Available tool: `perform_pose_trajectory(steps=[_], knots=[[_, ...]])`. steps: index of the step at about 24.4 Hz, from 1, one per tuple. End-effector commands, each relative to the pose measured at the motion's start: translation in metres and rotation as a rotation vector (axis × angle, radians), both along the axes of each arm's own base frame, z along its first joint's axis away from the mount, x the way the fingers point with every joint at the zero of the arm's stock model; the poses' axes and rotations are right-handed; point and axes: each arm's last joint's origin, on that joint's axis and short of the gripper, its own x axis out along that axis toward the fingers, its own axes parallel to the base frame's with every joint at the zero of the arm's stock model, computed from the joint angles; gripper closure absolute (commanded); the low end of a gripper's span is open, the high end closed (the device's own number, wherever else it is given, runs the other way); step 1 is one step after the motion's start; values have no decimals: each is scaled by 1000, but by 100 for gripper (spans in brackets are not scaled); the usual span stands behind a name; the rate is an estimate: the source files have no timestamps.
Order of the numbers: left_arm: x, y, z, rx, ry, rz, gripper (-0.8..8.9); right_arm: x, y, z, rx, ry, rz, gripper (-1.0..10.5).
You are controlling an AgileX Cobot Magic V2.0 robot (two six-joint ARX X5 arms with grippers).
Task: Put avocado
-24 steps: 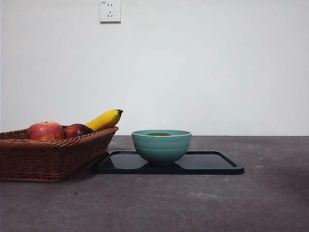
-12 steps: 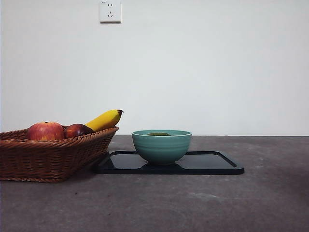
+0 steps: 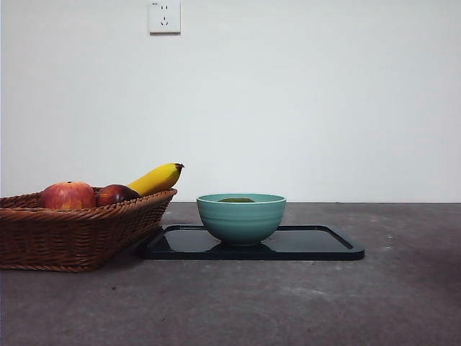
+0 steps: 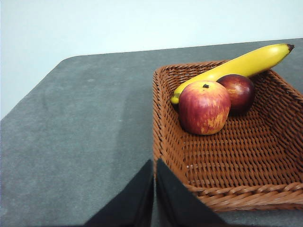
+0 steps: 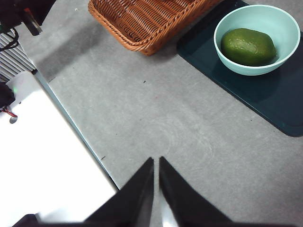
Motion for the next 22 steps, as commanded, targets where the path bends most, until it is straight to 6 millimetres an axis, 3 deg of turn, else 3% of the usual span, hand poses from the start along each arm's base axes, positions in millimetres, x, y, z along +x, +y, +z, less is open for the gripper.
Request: perform_pose_trajectory(steps=[1, 6, 8, 12, 14, 18, 22], knots=[[1, 0, -8, -10, 27, 3, 805, 0, 2, 2, 9, -1, 5, 936], [1, 0, -8, -10, 27, 3, 805, 0, 2, 2, 10, -1, 5, 936], [1, 0, -8, -10, 27, 3, 805, 2, -3, 6, -7, -90, -2, 936], [1, 0, -8, -10, 27, 3, 805, 6, -33, 22, 95, -316, -183, 936], [1, 0, -8, -10, 27, 2, 805, 0, -54, 21, 127, -456, -318, 936], [1, 0, -8, -9, 27, 3, 805, -12, -84, -17, 120, -656, -605, 936], [1, 0, -8, -10, 27, 3, 805, -15, -92, -50, 133, -753, -691, 936]])
